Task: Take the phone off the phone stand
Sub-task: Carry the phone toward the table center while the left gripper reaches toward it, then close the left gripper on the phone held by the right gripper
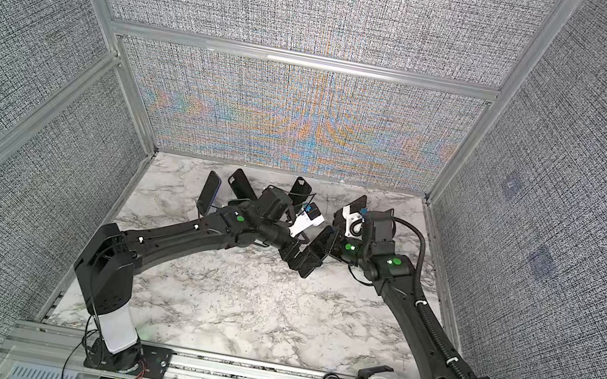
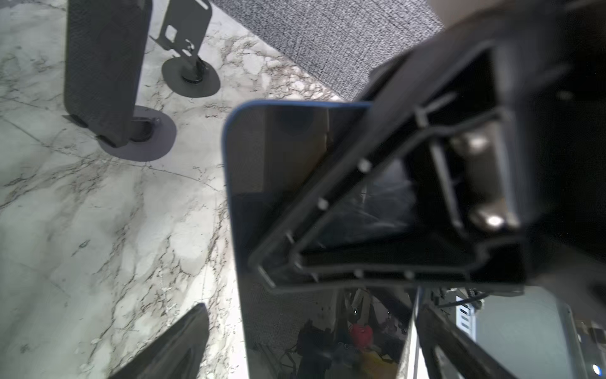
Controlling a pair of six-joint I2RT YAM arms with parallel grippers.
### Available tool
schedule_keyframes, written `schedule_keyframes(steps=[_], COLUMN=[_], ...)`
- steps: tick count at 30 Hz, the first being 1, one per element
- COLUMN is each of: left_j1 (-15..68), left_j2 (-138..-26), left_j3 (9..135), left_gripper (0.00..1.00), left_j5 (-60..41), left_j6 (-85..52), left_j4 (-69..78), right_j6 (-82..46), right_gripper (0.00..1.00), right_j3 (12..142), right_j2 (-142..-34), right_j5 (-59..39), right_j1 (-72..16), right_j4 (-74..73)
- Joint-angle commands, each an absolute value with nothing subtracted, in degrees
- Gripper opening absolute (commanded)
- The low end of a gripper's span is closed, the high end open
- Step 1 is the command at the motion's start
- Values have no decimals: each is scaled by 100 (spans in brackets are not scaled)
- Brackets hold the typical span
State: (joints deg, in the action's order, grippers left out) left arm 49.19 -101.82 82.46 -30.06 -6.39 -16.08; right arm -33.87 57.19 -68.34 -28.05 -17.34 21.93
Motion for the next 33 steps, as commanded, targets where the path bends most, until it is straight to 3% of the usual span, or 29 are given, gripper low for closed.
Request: schedule_keyframes(steps=[1,17,23,33], left_j1=[4934,5004,5011,5010], left_j2=[-10261,-10475,-10498,-10526], left_j3=[8347,8539,8571,8601], left_gripper=[99,99,85,54], left_j5=[-2810,-2764,-2764,-2725], left_j6=[-606,-583,-576,-702], left_j4=[-1754,-1940,-2004,-1995], right_j6=[-3460,-3485,-3477,-3458], right_gripper=[0,0,0,0], right_j3=[5548,5506,5478,5470], right_j2=[-6834,-6897,-6892,-6915], right_j5=[-2751,-2736,-2714,-2690], right_j1=[-1786,-1854,-1864,-1870], right_j4=[1884,1775,1784,1800])
